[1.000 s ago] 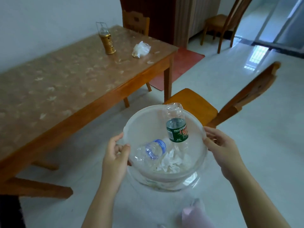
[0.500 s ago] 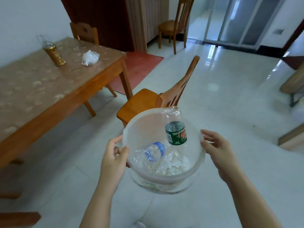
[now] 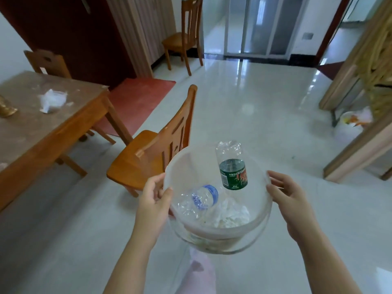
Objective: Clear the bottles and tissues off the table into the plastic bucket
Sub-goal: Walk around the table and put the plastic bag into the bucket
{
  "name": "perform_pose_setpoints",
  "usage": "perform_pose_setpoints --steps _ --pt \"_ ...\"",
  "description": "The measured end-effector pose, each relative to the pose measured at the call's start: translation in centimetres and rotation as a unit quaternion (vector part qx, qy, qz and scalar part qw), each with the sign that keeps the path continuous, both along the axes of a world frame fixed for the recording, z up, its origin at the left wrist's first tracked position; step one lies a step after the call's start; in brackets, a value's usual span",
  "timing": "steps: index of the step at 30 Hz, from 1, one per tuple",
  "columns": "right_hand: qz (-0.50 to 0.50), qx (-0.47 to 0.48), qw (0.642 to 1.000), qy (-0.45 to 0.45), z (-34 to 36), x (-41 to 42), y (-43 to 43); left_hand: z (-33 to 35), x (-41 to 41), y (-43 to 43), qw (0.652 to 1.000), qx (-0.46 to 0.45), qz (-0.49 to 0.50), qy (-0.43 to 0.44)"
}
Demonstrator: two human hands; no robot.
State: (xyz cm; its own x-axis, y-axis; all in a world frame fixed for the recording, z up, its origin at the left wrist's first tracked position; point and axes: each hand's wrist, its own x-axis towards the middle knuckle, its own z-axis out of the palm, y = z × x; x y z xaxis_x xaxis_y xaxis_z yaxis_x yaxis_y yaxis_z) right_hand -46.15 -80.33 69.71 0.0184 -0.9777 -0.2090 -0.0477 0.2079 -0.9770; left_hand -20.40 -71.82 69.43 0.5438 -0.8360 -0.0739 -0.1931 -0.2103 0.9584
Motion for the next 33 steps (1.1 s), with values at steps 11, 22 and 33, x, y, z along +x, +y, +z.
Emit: perform_pose_setpoints --steps 11,22,33 --pt "-0.108 -0.033 0.992 0.049 1.4 2.3 -20.4 -1.4 1.8 -23.7 0.998 0.001 -0.063 0.006" --pt "-0.143 -0.042 0.988 0.030 1.0 3.2 -38.3 -0.6 2.6 -42.3 0.996 -0.003 -0.083 -0.014" --pt "-0.042 -0.075 0.996 0.025 2.1 1.3 -62.7 1.6 0.8 -63.0 0.998 -0.062 -0.002 0.013"
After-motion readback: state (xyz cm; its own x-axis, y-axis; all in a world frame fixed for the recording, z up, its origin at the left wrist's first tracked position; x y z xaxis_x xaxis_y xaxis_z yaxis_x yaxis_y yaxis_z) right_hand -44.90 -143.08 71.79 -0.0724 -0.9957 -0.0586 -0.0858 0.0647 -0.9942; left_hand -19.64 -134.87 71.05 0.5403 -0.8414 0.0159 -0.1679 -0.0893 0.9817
